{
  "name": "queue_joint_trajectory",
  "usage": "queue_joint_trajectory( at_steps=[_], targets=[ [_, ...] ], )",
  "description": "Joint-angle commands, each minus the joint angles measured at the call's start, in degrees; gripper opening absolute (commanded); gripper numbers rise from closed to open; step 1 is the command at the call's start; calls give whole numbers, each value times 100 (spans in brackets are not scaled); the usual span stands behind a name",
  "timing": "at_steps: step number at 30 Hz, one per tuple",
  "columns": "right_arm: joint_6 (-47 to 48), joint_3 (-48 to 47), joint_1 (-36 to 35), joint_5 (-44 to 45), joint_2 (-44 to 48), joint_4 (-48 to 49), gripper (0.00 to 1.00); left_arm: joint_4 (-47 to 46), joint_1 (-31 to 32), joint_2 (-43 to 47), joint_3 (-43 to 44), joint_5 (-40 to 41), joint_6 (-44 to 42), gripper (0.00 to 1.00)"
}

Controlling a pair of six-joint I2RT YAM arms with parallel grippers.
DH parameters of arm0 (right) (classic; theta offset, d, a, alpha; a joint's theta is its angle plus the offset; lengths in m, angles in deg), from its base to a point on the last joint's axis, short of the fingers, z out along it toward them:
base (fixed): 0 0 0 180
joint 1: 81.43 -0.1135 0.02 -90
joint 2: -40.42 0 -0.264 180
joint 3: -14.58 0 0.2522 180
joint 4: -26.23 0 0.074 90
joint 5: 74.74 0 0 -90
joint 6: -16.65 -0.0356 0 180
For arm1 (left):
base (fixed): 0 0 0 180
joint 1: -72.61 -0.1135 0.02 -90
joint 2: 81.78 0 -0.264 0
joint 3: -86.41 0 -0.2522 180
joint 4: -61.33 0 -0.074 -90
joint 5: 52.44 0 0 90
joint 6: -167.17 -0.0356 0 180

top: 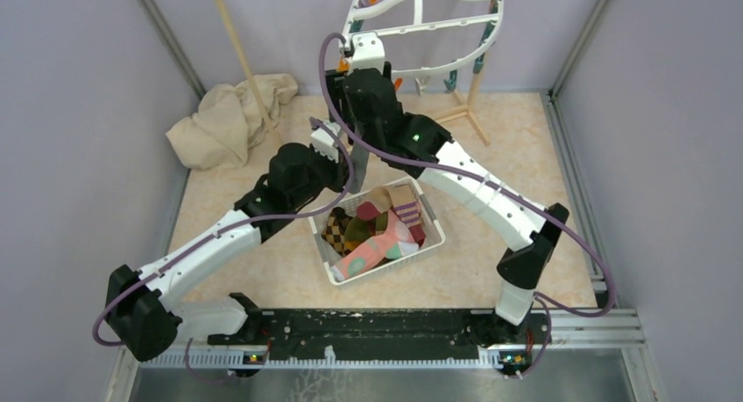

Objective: Remove the socks clipped to the hanger
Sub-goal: Remove the sock from the hanger.

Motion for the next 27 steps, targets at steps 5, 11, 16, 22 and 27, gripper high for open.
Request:
queue_joint_trajectory(
  at_steps=[5, 11, 16, 22, 27],
  targets=[
    [173, -220, 178, 188, -146, 108, 68, -39, 144, 53, 331, 165, -116, 1],
    [232, 116, 291, 231, -80, 599, 70, -21, 159, 74, 356, 167, -134, 1],
    [224, 343, 399, 249, -102, 966, 71, -11, 172, 111, 366, 132, -137, 1],
    [209, 685, 509, 180, -57, 1470, 71, 23, 173, 139, 374, 98, -165, 1],
    [240, 939, 549, 125, 13, 1920, 71, 56, 188, 152, 391, 62, -171, 1]
  ],
)
